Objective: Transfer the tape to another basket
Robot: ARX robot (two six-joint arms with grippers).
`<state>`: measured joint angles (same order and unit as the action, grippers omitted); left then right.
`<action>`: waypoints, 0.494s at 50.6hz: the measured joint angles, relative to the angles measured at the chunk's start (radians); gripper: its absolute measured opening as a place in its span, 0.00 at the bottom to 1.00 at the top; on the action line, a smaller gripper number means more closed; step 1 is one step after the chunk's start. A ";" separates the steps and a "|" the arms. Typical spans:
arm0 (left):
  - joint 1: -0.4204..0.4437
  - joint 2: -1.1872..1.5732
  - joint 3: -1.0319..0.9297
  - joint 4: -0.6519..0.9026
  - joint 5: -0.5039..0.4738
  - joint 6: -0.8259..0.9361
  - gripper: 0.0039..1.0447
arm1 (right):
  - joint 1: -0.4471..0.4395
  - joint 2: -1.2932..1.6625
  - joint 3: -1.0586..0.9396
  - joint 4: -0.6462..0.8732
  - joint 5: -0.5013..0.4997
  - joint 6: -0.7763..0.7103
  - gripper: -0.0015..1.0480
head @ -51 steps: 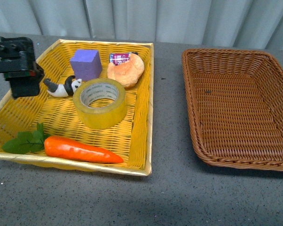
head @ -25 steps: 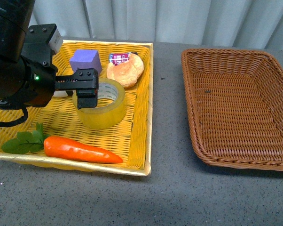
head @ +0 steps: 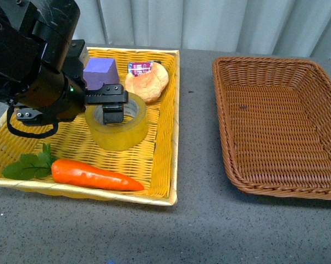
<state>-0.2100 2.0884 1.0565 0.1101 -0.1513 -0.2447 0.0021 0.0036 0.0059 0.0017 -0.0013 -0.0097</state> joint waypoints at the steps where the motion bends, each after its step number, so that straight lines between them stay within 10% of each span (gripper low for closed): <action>1: 0.000 0.001 0.001 0.000 0.000 -0.001 0.79 | 0.000 0.000 0.000 0.000 0.000 0.000 0.91; 17: 0.011 0.001 0.012 -0.010 0.020 -0.048 0.19 | 0.000 0.000 0.000 0.000 0.000 0.000 0.91; 25: 0.011 -0.013 0.008 0.012 0.009 -0.038 0.15 | 0.000 0.000 0.000 0.000 0.000 0.000 0.91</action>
<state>-0.1989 2.0750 1.0641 0.1223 -0.1425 -0.2829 0.0021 0.0036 0.0059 0.0017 -0.0013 -0.0097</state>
